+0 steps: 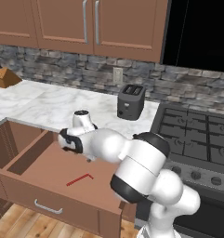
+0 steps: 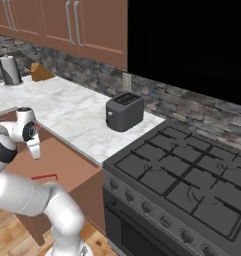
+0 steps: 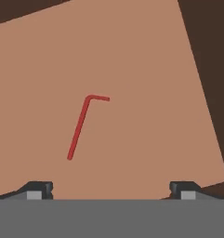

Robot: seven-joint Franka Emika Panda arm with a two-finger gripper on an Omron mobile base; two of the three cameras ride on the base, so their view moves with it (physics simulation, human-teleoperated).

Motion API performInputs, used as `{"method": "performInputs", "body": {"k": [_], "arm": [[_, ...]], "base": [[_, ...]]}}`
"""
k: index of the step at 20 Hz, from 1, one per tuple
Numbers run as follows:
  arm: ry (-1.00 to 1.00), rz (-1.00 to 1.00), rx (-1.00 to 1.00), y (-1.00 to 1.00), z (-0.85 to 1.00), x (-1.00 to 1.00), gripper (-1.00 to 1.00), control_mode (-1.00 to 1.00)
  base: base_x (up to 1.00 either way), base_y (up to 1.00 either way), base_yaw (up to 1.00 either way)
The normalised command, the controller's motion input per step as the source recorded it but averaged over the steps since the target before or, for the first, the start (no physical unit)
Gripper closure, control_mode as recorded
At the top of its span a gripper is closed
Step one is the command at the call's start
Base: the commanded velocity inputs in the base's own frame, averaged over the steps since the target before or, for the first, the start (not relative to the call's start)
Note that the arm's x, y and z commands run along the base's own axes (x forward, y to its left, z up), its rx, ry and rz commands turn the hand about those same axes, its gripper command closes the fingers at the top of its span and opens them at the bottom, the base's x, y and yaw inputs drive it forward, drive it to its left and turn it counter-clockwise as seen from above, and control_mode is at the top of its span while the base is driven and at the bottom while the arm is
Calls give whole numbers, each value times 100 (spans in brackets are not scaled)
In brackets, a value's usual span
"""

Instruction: Take a straw from the drawer in front and place it inside the glass cup on the dining counter.

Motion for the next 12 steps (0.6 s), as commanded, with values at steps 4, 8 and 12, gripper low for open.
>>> {"method": "performInputs", "body": {"k": [4, 8, 12], "arm": [[3, -16, 13, -29, -57, 25, -100, -100], [0, -18, 9, -6, -48, 29, -100, -100], [0, -18, 2, 0, -32, 23, -100, -100]], "base": [[0, 0, 0], [0, 0, 0], [0, 0, 0]]}}
